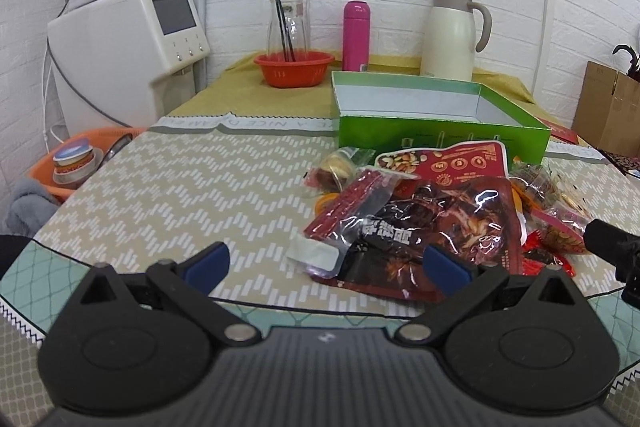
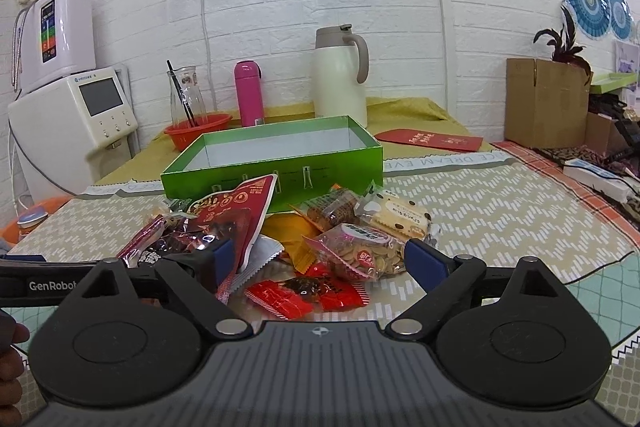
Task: Organize snacks
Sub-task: 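Reach both grippers toward the snack pile in front of the green box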
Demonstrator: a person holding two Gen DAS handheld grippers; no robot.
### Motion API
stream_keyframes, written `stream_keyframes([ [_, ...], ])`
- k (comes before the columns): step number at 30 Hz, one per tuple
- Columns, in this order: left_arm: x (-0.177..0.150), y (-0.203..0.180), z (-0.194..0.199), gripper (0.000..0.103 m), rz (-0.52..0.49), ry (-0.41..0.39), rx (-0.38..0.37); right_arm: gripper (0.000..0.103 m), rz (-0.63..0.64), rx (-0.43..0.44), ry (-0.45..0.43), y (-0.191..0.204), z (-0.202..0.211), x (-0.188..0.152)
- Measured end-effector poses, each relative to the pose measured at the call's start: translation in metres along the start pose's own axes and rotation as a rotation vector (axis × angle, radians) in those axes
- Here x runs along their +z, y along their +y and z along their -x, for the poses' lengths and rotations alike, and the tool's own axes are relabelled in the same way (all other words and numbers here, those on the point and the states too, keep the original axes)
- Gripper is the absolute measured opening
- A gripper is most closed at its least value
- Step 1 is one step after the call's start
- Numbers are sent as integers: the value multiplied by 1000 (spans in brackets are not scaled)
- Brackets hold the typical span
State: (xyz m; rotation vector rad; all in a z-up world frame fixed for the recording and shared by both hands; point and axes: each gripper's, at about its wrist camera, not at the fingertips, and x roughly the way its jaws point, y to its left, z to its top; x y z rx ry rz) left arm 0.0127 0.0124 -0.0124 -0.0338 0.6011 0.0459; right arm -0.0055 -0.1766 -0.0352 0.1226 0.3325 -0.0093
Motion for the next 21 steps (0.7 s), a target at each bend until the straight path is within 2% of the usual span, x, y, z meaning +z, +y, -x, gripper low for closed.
stream_keyframes([
  [4, 0, 1, 1, 103, -28, 19, 10, 103, -55, 6, 21, -7, -2, -1],
  [7, -1, -1, 2, 103, -29, -2, 5, 103, -59, 7, 16, -7, -1, -1],
  [14, -2, -3, 3, 103, -30, -23, -22, 103, 69, -42, -31, 9, 3, -3],
  [21, -5, -4, 3, 103, -45, -31, -26, 103, 63, 34, -18, 6, 2, -4],
])
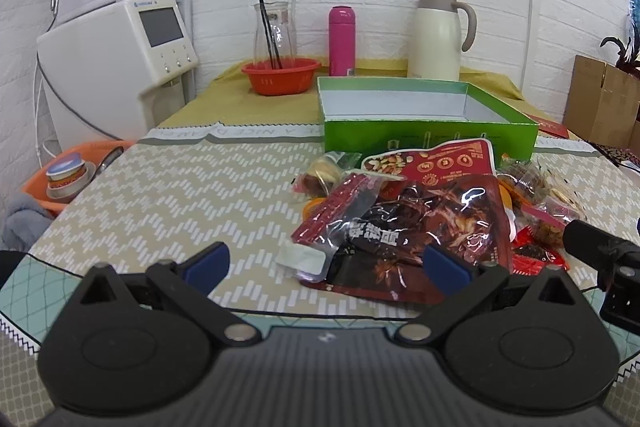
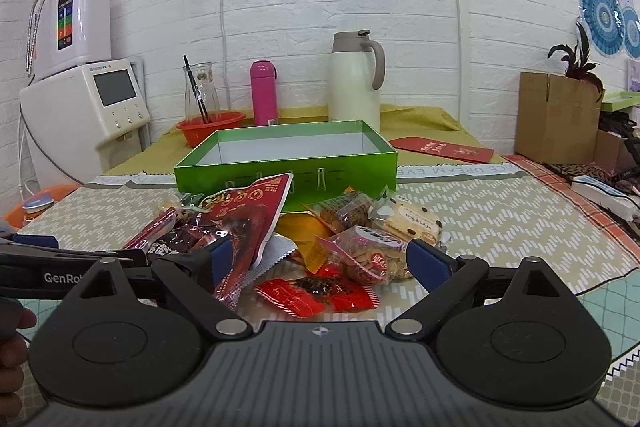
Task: Organize snacks
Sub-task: 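Reach both grippers toward the snack pile in front of the green box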
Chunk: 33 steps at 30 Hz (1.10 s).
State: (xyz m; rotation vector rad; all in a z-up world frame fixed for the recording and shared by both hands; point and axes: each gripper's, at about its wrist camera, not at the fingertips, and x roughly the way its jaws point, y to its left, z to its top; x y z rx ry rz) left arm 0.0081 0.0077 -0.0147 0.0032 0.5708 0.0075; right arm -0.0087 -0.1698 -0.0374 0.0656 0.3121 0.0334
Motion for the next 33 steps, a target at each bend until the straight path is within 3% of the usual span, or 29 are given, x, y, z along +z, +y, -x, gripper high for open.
stream_keyframes([
  [13, -2, 1, -3, 103, -55, -38, -19, 103, -2, 27, 52, -3, -9, -4],
  [17, 2, 9, 0, 103, -102, -99, -6, 103, 16, 13, 45, -10, -7, 3],
  [20, 13, 19, -6, 103, -125, -148, -33, 103, 9, -7, 30, -21, -11, 14],
  [23, 25, 29, -23, 103, -138, -186, -107, 103, 8, -78, 34, -29, -26, 22],
  [27, 40, 34, -58, 103, -150, -103, -238, 103, -47, -149, 89, -37, -50, 18],
  [31, 41, 35, -85, 103, -131, -41, -246, 103, -128, -119, 134, -38, -63, 9],
  [33, 38, 41, -89, 103, -89, -31, -293, 103, -123, -118, 146, -34, -69, 8],
])
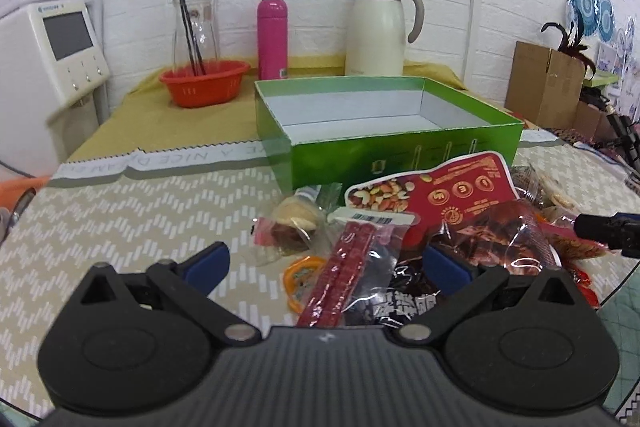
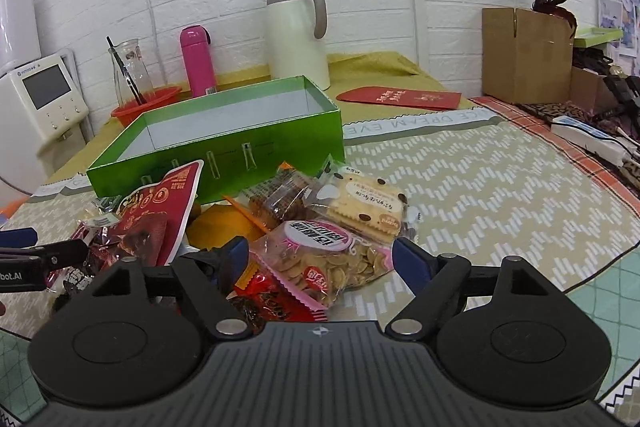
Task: Organize snacks
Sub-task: 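Reach both grippers toward the snack pile in front of the green box, then grasp red sausage sticks with left gripper while right grasps a cookie pack, drop both into box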
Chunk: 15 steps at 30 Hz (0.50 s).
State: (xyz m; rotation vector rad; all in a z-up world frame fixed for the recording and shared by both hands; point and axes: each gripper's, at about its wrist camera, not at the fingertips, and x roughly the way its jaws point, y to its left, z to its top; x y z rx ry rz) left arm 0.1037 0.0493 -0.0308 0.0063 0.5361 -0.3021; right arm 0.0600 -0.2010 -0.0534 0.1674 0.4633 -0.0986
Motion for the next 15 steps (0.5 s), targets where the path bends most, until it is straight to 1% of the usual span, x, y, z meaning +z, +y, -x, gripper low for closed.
stream_keyframes([
  [1, -1, 3, -1, 102, 25, 10, -30, 103, 5, -7, 4, 2, -2, 0],
  [4, -2, 5, -4, 91, 46, 48, -109, 103, 12, -26, 18, 5, -10, 0],
  [6, -2, 4, -2, 78, 50, 65, -160, 103, 3, -20, 29, 5, -14, 1],
  [7, -1, 3, -2, 77, 47, 70, -172, 103, -3, -18, 34, 4, -16, 1],
  [10, 2, 6, -4, 66, 70, 94, -216, 103, -33, -7, 59, 1, -22, 4],
  [12, 2, 9, -6, 53, 98, 117, -243, 103, -52, 5, 79, -2, -27, 6],
  [15, 2, 10, -6, 49, 99, 132, -237, 103, -101, 14, 96, -9, -34, 7],
])
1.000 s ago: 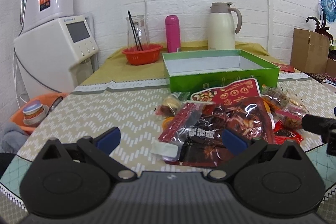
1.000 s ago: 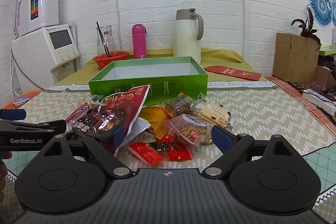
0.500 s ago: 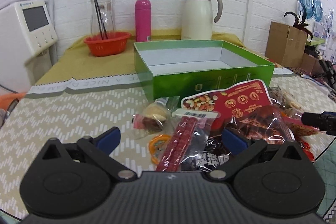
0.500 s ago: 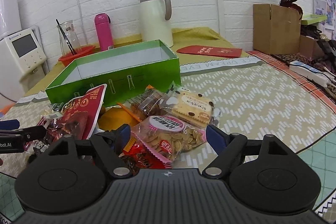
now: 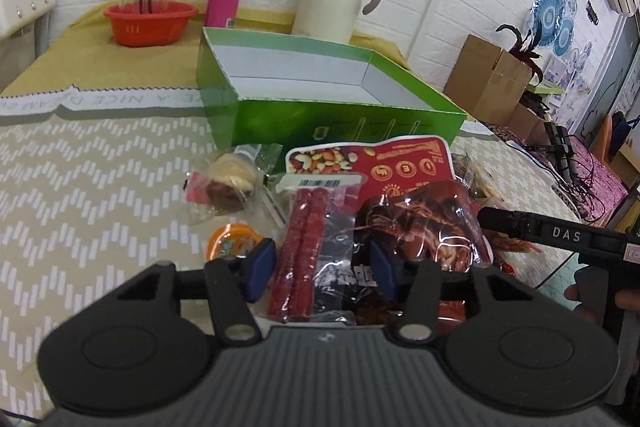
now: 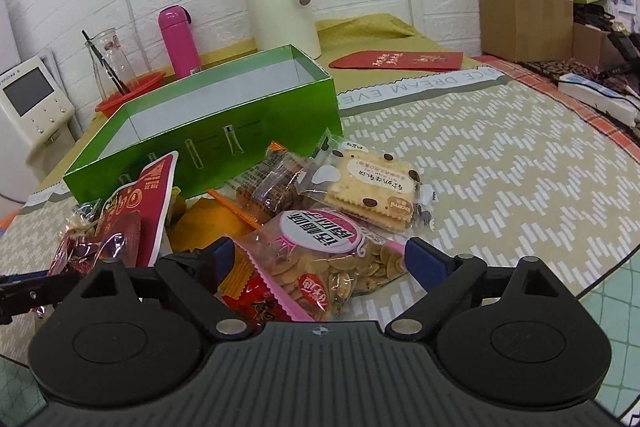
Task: Organize snacks
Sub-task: 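Grasp red sausage sticks with left gripper while right grasps a cookie pack, drop both into box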
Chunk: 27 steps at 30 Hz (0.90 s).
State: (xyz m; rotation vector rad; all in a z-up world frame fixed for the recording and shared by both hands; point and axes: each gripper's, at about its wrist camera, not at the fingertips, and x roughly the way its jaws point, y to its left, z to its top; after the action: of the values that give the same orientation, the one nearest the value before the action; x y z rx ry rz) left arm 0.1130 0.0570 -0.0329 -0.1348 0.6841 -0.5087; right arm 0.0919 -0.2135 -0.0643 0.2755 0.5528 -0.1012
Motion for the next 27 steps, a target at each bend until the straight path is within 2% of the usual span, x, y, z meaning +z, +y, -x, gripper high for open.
stream_keyframes([
  [2, -1, -1, 1, 46, -6, 2, 5, 103, -2, 4, -4, -1, -1, -1],
  [5, -1, -2, 2, 41, -25, -1, 10, 103, 82, 1, -20, 7, 3, -3],
  [6, -1, -4, 3, 36, -28, -6, 11, 103, 114, -6, -29, 11, 4, -3],
  [8, -1, -7, 6, 33, -44, -22, 27, 94, 162, -13, -46, 16, 7, -4],
  [12, -4, -10, 10, 29, -51, -40, 70, 89, 173, 20, -50, 17, 12, -6],
  [21, -6, -19, 37, 28, -26, -122, 140, 87, 230, -3, -167, 23, 45, -9],
  [27, 1, -30, 51, 28, 5, -175, 226, 86, 255, 34, -240, 30, 66, -7],
])
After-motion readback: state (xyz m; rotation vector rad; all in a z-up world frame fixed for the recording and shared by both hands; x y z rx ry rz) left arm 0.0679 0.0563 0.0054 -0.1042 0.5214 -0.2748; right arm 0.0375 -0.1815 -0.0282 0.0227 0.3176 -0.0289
